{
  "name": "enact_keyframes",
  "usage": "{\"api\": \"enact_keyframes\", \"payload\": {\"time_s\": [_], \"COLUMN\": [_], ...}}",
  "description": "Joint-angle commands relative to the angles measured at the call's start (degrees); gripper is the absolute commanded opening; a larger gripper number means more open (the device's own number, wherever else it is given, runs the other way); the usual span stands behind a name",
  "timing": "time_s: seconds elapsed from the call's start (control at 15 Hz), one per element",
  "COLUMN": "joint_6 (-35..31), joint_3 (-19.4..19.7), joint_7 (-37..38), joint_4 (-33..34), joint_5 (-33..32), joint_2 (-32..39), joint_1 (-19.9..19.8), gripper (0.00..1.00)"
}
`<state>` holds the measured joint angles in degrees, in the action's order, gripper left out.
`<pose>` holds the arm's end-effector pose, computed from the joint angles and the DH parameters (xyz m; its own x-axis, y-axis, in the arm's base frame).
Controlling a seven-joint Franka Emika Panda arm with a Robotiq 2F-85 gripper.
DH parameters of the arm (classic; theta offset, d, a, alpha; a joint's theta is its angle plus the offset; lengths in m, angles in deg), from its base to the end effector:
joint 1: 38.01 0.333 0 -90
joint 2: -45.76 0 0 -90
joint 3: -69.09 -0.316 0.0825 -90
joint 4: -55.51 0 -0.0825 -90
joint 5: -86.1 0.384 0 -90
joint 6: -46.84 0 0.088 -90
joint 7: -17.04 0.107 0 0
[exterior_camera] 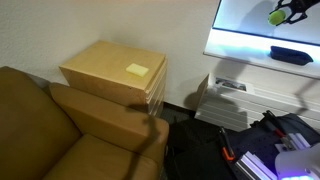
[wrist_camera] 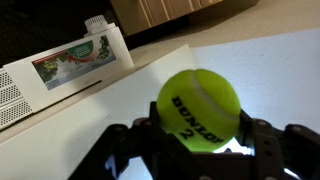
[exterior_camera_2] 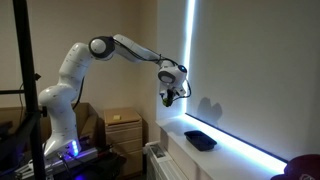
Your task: Place the ball on the nightstand
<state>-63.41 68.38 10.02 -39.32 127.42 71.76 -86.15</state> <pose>0.4802 -0.4558 0.3488 0.5586 -0.8080 -0.1871 -0.7171 -0.3572 -0.5984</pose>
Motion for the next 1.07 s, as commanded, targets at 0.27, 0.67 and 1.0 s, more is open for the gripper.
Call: {"api": "enact_keyframes", "payload": {"time_s": [0.27, 0.67, 1.0], "joint_6": [4.1, 9.2, 13.4], "joint_3": [2.5, 2.1, 0.3], "joint_7": [-3.2, -6.5, -6.7], "joint_4": [-1.3, -3.8, -3.5], "joint_5": [1.5, 2.1, 0.7], "joint_2": [0.3, -3.8, -7.7], "joint_1": [6.5, 21.3, 33.9], "gripper": [0.42, 0.42, 0.42]}}
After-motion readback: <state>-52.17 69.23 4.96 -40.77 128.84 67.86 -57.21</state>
